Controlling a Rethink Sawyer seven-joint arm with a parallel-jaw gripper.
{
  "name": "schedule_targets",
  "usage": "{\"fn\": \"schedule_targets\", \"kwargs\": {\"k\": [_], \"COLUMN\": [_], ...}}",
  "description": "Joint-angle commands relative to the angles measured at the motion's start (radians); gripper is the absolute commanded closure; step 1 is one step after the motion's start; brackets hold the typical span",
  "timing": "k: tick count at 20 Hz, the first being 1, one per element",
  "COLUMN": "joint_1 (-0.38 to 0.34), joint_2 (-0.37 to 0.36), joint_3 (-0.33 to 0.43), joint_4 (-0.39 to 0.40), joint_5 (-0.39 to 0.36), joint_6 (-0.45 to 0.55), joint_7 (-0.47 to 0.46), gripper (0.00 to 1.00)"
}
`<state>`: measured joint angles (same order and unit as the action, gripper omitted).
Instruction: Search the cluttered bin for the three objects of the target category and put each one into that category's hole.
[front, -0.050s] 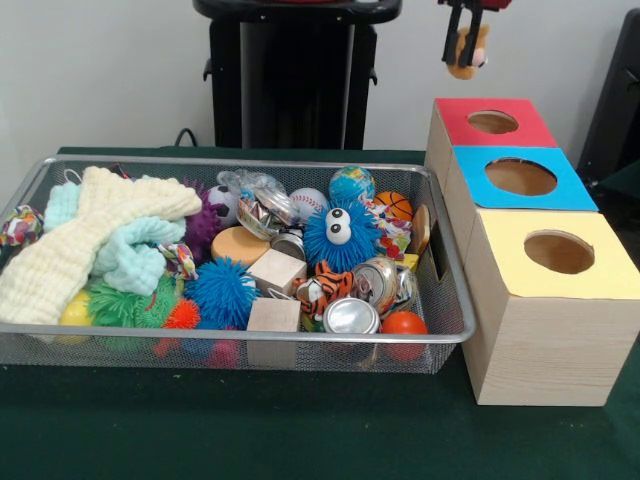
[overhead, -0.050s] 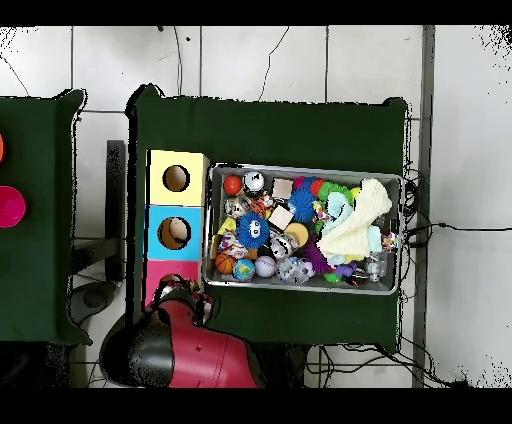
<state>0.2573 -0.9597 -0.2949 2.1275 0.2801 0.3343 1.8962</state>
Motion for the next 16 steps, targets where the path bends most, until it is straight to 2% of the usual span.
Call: {"fn": "schedule_targets", "kwargs": {"k": [1, 6, 16], "joint_1": [0.022, 0.048, 0.036], "joint_2": [0.059, 0.072, 0.099], "joint_3": [0.000, -0.006, 0.009], "joint_4": [-0.068, -0.086, -0.113], "joint_5": [0.067, 0.084, 0.107], "joint_6": [0.080, 0.092, 0.094], "joint_7": [0.295, 0.316, 0.299], "gripper": [1.00, 1.00, 1.00]}}
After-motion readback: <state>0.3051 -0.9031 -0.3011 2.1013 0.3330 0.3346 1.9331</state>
